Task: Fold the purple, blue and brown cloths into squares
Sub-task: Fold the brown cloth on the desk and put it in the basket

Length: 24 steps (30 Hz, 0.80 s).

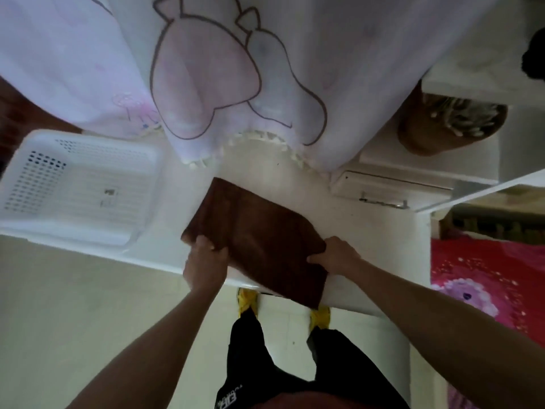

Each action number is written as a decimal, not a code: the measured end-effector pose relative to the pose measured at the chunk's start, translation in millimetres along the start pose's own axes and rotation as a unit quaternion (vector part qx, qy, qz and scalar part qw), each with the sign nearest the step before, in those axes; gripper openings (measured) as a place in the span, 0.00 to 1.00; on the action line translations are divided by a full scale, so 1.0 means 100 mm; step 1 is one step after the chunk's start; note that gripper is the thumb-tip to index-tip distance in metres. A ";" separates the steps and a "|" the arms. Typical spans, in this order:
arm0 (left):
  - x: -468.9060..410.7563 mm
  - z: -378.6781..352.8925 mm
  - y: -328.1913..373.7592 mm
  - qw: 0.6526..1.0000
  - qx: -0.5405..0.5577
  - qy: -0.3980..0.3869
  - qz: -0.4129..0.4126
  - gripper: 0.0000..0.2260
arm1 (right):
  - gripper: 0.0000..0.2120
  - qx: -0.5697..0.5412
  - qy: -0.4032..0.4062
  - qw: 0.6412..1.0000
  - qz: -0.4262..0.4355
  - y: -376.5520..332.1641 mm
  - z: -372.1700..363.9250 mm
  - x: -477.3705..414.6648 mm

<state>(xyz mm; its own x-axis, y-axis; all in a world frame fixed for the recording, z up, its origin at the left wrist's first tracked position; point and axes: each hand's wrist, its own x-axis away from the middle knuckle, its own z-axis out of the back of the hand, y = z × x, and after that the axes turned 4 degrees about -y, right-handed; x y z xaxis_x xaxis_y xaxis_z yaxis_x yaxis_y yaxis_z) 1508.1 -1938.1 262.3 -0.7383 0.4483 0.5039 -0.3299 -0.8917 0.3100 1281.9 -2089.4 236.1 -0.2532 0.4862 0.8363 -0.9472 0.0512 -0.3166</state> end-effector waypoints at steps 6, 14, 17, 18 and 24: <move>0.81 -0.84 -0.07 0.901 0.324 -0.165 0.237 0.31 | 0.21 -0.219 -0.032 0.975 0.017 0.14 0.12 0.07; 1.18 -1.12 0.28 0.782 0.519 -0.208 0.276 0.06 | 0.11 -0.223 -0.042 0.973 0.031 0.30 0.32 0.06; 1.34 -1.13 0.30 0.758 0.561 -0.177 0.282 0.02 | 0.14 -0.233 -0.041 0.971 0.032 0.36 0.30 0.07; 1.37 -1.14 0.30 0.755 0.572 -0.156 0.281 0.03 | 0.15 -0.248 -0.036 0.968 0.034 0.37 0.30 0.09; 1.42 -0.96 0.33 0.752 0.601 -0.020 0.270 0.05 | 0.10 -0.313 0.000 0.945 0.093 0.12 0.38 0.26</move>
<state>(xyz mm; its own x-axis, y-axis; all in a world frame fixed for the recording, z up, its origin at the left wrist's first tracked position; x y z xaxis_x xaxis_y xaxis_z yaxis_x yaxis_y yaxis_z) 1335.9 -1910.0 266.7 -0.5471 0.0646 0.8346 0.7993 -0.2556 0.5438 1256.2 -2109.0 270.8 -0.4035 0.5378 0.7402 -0.5838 0.4716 -0.6609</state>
